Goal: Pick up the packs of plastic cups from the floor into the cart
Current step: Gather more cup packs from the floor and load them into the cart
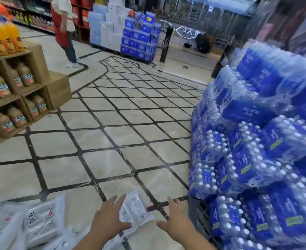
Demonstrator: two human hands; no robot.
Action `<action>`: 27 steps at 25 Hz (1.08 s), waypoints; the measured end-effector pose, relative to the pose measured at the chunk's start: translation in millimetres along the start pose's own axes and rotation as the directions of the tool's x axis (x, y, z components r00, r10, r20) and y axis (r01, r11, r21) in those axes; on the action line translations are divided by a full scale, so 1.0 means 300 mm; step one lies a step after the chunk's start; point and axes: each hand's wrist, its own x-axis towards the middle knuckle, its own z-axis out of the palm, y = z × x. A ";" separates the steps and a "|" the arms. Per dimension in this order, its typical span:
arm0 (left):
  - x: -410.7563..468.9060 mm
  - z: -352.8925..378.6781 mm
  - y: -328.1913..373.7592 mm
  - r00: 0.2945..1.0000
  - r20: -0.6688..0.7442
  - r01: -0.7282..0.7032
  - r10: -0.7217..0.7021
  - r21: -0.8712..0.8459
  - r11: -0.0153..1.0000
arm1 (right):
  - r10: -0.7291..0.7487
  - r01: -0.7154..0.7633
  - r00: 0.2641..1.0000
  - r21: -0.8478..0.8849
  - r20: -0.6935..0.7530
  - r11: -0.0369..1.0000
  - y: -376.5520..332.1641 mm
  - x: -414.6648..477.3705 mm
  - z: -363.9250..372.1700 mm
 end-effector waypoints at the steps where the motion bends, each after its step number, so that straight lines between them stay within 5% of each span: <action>1: 0.081 -0.022 0.026 1.000 0.004 -0.028 0.028 0.014 1.000 | 0.023 -0.023 0.999 0.003 -0.027 1.000 0.009 0.045 -0.039; 10: 0.518 -0.150 0.097 0.994 0.075 -0.082 0.073 0.122 0.989 | 0.060 -0.059 0.998 0.026 -0.038 0.998 -0.012 0.377 -0.174; 16: 0.675 -0.091 0.064 0.983 0.043 0.176 -0.179 0.081 0.981 | -0.078 0.092 0.989 -0.108 0.122 0.990 -0.039 0.715 -0.255; 22: 0.722 0.079 0.082 0.842 0.053 0.538 -0.537 -0.157 0.828 | -0.169 0.300 0.896 -0.278 0.412 0.913 0.014 1.080 -0.275; 27: 0.727 0.494 0.022 0.665 0.221 0.742 -0.714 -0.307 0.596 | -0.057 0.307 0.833 -0.374 0.551 0.875 0.180 1.453 -0.017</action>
